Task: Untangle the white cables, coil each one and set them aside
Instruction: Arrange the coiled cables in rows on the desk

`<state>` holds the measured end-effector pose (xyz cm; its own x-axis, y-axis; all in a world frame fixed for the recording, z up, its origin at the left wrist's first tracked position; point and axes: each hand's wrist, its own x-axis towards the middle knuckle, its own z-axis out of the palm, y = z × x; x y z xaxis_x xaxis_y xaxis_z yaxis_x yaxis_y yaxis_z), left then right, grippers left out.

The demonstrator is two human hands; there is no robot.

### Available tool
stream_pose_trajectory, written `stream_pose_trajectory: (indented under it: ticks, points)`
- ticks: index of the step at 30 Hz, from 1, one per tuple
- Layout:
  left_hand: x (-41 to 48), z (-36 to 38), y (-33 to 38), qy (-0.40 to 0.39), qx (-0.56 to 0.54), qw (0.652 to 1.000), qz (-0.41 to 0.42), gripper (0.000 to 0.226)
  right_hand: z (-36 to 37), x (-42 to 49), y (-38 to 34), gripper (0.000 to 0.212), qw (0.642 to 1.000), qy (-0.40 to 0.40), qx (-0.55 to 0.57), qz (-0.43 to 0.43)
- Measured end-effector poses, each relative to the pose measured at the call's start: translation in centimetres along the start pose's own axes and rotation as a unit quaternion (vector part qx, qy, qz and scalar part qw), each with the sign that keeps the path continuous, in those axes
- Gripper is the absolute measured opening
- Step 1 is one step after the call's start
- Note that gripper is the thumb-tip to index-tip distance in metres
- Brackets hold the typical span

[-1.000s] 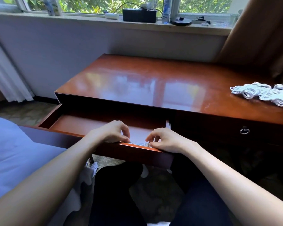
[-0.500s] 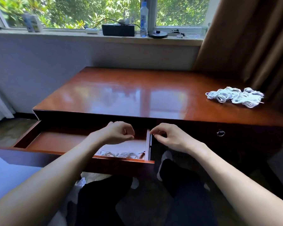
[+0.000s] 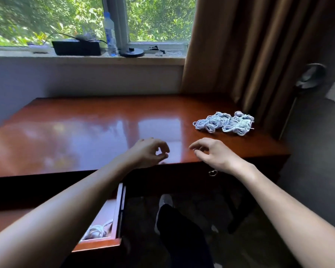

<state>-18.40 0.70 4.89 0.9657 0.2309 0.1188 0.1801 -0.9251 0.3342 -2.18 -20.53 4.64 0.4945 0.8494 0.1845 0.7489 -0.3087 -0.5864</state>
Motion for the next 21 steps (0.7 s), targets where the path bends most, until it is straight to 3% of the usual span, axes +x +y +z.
stream_pose_trajectory:
  ticks: [12, 21]
  points:
    - [14.3, 4.2, 3.5, -0.013, 0.041, 0.997, 0.065, 0.038, -5.1, 5.3, 10.8, 0.025, 0.994, 0.073, -0.058, 0.049]
    - [21.4, 7.4, 5.1, 0.026, 0.032, 0.996, 0.076, 0.052, -7.2, 7.5, 16.0, 0.039, 0.975, 0.121, -0.149, 0.112]
